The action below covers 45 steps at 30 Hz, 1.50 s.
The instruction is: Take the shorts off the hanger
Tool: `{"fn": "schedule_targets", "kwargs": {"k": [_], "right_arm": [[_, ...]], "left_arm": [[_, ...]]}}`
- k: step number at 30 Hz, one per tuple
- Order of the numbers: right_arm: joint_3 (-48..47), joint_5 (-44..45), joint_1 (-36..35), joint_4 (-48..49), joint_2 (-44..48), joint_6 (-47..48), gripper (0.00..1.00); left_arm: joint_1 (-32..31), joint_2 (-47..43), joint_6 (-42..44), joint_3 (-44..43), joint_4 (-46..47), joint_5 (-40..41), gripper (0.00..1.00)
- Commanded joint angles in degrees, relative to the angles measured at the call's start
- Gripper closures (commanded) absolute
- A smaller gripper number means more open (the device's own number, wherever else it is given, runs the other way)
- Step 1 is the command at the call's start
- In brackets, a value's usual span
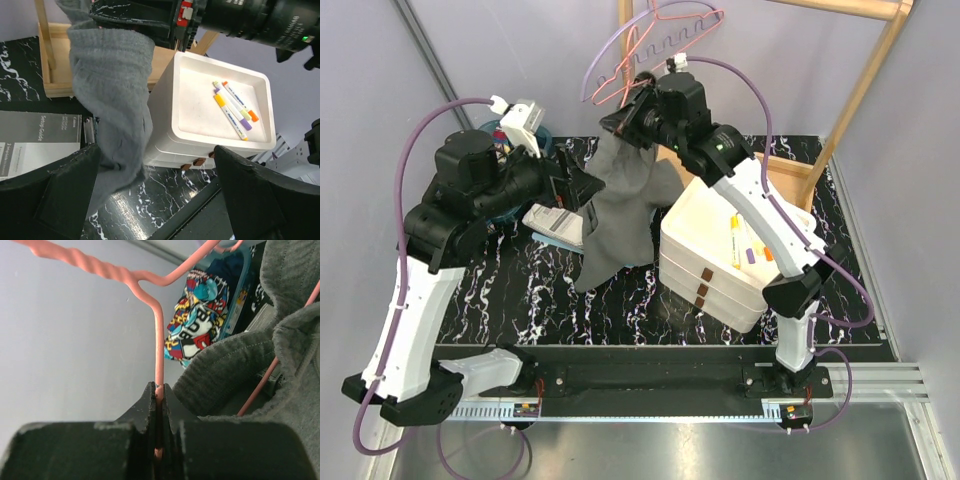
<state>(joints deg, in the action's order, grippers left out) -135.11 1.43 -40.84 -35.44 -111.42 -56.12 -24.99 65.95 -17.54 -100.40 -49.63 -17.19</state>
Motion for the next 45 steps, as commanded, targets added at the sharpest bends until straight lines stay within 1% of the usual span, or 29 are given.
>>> {"fn": "schedule_targets", "kwargs": {"k": [1,5,7,9,10,11,12,14,15,18,19,22,23,25,26,28,30,33,35,38,40,43,45], "right_arm": [[0.4,0.6,-2.5,5.2,6.9,2.7,1.00],[-0.2,0.1,-4.2,5.1,7.6,3.0,1.00],[-1.0,-1.2,-4.7,5.2,7.3,2.7,1.00],[-1.9,-3.4,-5.0,5.1,7.1,2.7,1.00],[-1.9,-3.8,-5.2,5.1,7.2,2.7,1.00],[-1.7,-4.3,-5.7,5.1,7.5,2.8,1.00],[-1.4,-4.6,-5.8,5.1,7.8,3.3,1.00],[-0.6,-5.8,-5.8,5.1,8.6,3.6,0.99],[-0.2,-6.2,-5.8,5.0,8.8,4.3,0.98],[0.3,-8.6,-5.8,5.2,9.7,6.9,0.86],[0.3,-9.2,-5.8,5.1,10.0,8.1,0.75],[1.2,-10.7,-5.8,3.8,11.3,13.1,0.56],[1.5,-10.5,-5.8,3.2,12.0,14.7,0.44],[1.6,-9.3,-5.8,0.5,12.8,19.6,0.34],[1.7,-7.5,-5.8,-0.1,13.6,21.3,0.25],[1.4,-5.4,-5.7,-1.8,14.3,26.7,0.21],[0.7,-3.1,-5.7,-2.2,14.8,31.7,0.20],[-3.0,-3.6,-5.0,-4.2,13.0,36.2,0.20],[-7.2,-5.2,-4.2,-5.9,10.2,37.5,0.20],[-11.1,-8.4,-3.1,-7.4,6.8,38.8,0.19],[-13.0,-10.4,-2.8,-7.5,4.8,39.9,0.17],[-14.9,-10.6,-2.6,-7.5,2.9,42.4,0.14],[-15.6,-11.2,-2.6,-7.5,2.2,44.2,0.14]], "left_arm": [[-0.5,0.0,-1.8,1.7,3.7,-3.3,0.01],[-0.6,1.5,-1.8,2.6,3.9,-2.1,0.01],[-0.6,2.9,-2.0,2.2,4.0,-2.8,0.04],[-0.5,3.5,-2.6,1.8,3.9,-1.5,0.11],[-0.6,4.1,-2.8,1.6,3.8,-1.1,0.17],[-0.6,4.4,-2.8,1.3,3.7,-0.8,0.34],[-0.5,5.0,-3.1,0.6,3.7,-0.7,0.43],[-0.6,5.4,-3.4,0.0,3.6,-0.6,0.55],[-0.6,5.7,-3.6,-0.1,3.5,-0.6,0.74],[-0.5,5.7,-3.8,-0.6,3.2,0.7,1.00],[-0.5,5.4,-3.6,-0.9,3.4,0.8,1.00],[-0.5,4.9,-2.2,-2.0,2.8,0.9,1.00],[-0.5,4.7,-2.0,-2.3,2.3,1.0,1.00],[-0.5,4.1,-1.5,-2.6,1.6,-0.1,1.00],[-0.5,4.0,-1.3,-2.9,1.3,-0.6,1.00],[-0.4,3.5,-1.1,-3.0,0.2,-2.4,1.00],[-0.4,2.6,-1.0,-2.5,-0.1,-4.9,1.00],[-0.5,0.9,-0.7,-1.3,-0.5,-7.2,1.00],[-0.4,-0.3,0.2,-0.9,-0.9,-8.0,1.00],[-0.5,-2.5,1.5,-0.3,-1.8,-9.2,1.00],[-0.4,-3.7,1.9,-0.1,-2.7,-10.3,1.00],[-0.5,-4.7,2.9,-0.2,-4.4,-11.4,1.00],[-0.5,-5.2,3.0,-0.1,-5.0,-11.8,1.00]]}}
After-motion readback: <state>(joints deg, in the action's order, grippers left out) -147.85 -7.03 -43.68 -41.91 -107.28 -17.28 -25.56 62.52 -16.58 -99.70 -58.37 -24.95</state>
